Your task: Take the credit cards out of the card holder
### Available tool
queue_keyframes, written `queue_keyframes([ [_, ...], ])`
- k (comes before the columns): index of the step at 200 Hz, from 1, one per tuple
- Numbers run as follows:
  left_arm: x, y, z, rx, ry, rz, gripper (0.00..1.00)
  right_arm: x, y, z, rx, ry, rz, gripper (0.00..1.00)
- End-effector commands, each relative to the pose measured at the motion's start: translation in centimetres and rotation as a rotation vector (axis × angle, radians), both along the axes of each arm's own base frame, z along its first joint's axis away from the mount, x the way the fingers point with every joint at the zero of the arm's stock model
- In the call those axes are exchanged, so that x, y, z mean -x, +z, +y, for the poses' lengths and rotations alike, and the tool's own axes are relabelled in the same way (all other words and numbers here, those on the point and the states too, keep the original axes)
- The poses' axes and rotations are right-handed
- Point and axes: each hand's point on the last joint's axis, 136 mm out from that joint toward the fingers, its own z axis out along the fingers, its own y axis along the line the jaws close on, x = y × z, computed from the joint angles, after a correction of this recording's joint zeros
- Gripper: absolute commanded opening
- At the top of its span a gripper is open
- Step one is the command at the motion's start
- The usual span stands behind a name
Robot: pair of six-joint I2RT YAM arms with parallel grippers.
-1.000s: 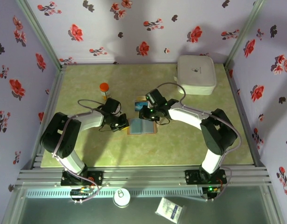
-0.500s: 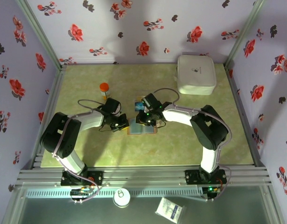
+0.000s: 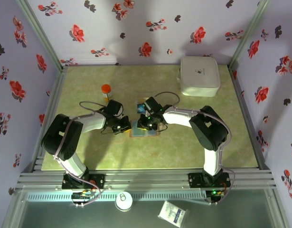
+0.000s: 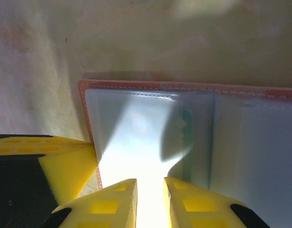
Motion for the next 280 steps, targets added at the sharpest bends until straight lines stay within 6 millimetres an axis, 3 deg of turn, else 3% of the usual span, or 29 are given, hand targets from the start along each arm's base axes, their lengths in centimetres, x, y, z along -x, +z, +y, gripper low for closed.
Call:
queue_keyframes([
  [1,0.7,-1.3,0.9,-0.045,-0.007,0.041,0.01,0.1,0.1,-1.0,0.069,-0.007,-0.017,0.23],
  [91,0.6,-1.4,1.1,-0.061,-0.008,0.047,0.01,0.1,0.0,-3.0,0.08,-0.014,-0.022,0.22],
  [159,0.4,-0.7,1.0,-0.053,-0.006,0.034,0.01,0.0,-0.5,-2.1,-0.089,-0.023,-0.015,0.2],
  [231,-0.9,4.1,0.3,0.023,0.033,-0.071,0.04,0.0,-0.6,-2.5,-0.102,-0.024,-0.01,0.18],
  [280,-1.0,4.7,-2.0,0.084,0.011,-0.07,0.16,0.1,-0.7,-2.5,-0.107,-0.025,-0.008,0.17],
])
